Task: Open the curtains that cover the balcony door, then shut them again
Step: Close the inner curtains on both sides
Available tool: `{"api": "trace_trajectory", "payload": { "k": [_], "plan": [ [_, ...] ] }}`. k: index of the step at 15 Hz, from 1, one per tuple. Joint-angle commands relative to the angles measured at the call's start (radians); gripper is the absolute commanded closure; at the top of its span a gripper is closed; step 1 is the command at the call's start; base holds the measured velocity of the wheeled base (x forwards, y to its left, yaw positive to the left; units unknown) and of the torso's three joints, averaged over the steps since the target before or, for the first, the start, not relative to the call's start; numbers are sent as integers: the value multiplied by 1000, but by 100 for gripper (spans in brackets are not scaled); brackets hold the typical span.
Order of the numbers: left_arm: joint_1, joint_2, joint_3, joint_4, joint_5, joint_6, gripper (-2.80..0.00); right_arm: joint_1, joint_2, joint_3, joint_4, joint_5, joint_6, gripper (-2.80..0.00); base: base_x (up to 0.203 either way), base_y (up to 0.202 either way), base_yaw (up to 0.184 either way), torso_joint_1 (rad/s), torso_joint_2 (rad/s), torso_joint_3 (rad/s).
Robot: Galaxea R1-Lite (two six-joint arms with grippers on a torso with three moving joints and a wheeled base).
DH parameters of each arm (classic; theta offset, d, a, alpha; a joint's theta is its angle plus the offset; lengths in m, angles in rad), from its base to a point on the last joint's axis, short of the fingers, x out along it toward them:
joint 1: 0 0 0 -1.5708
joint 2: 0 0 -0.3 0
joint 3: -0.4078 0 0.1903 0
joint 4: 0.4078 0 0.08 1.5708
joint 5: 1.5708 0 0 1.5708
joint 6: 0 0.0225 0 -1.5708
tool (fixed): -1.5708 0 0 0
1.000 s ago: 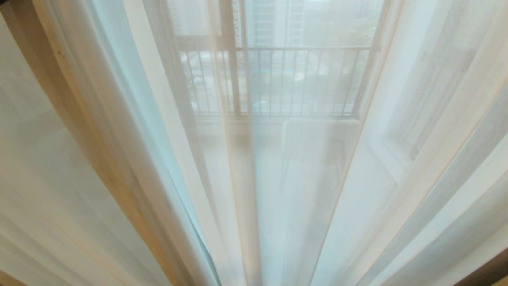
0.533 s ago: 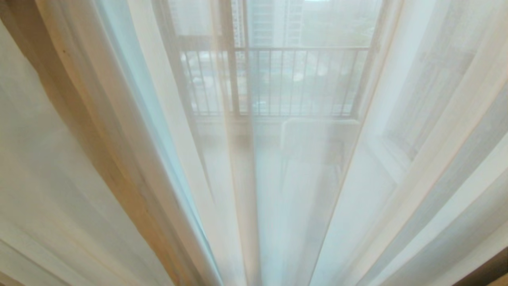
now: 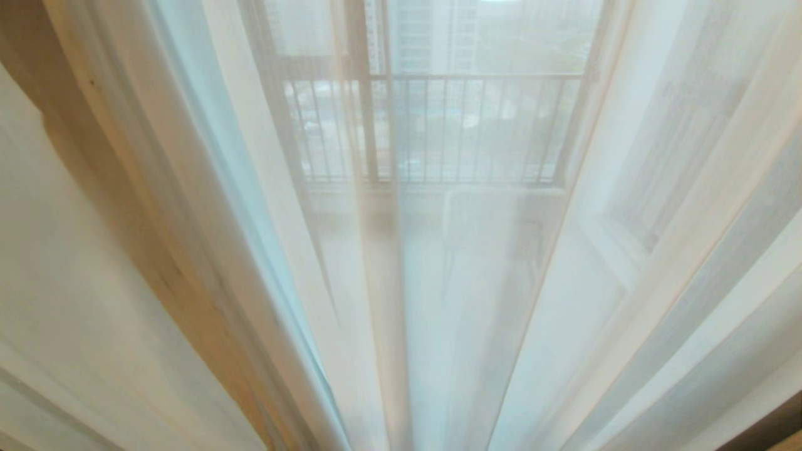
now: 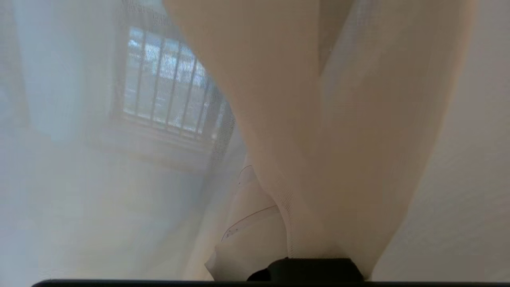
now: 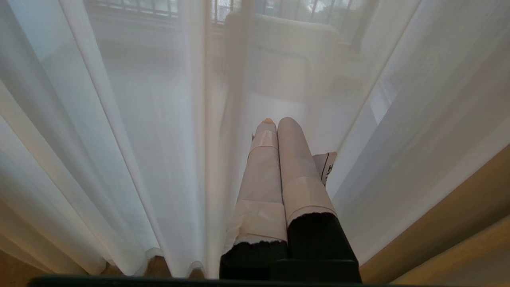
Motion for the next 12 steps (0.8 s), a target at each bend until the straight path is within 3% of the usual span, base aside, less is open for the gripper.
{"api": "trace_trajectory", "payload": {
  "k": [1,12],
  "plan": [
    [7,-61,38,0,2,-2,0,0,0,0,0,1,-1,0,0,0,0,0,0,0],
    [33,-278,187,34,18,-6,0,0,0,0,0,1,-1,0,0,0,0,0,0,0]
  ]
}}
